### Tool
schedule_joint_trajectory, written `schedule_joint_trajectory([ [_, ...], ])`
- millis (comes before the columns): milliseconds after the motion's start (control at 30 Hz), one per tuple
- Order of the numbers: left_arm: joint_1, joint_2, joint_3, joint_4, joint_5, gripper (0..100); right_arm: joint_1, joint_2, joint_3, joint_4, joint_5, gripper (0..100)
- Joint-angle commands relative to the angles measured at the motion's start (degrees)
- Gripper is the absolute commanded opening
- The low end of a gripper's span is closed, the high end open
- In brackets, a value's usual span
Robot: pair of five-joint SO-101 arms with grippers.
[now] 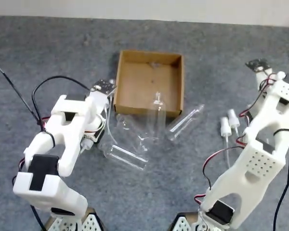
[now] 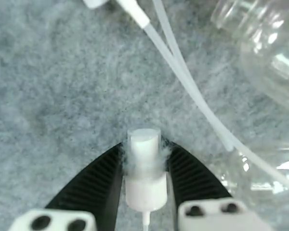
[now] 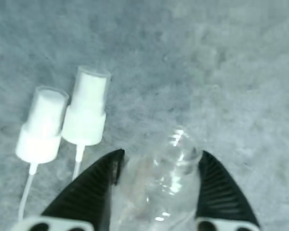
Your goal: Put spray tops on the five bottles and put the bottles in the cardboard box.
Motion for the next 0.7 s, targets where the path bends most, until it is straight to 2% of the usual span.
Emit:
schedule_joint_trajectory([
  [0,0.22,-1.71,0.22,-1.49,0.26,0,-0.31,0.84,-3.12,-0.31,-2.81,24.8],
  [267,0.22,-1.71,0.31,-1.49,0.26,0,-0.57,0.31,-3.65,1.80,-12.57,25.7],
  [500,0.22,-1.71,0.31,-1.49,0.26,0,-0.22,2.07,-3.65,2.95,-13.19,25.2],
  [667,0.22,-1.89,0.04,-1.49,0.44,0,0.57,3.74,-3.91,2.86,-13.19,8.6],
])
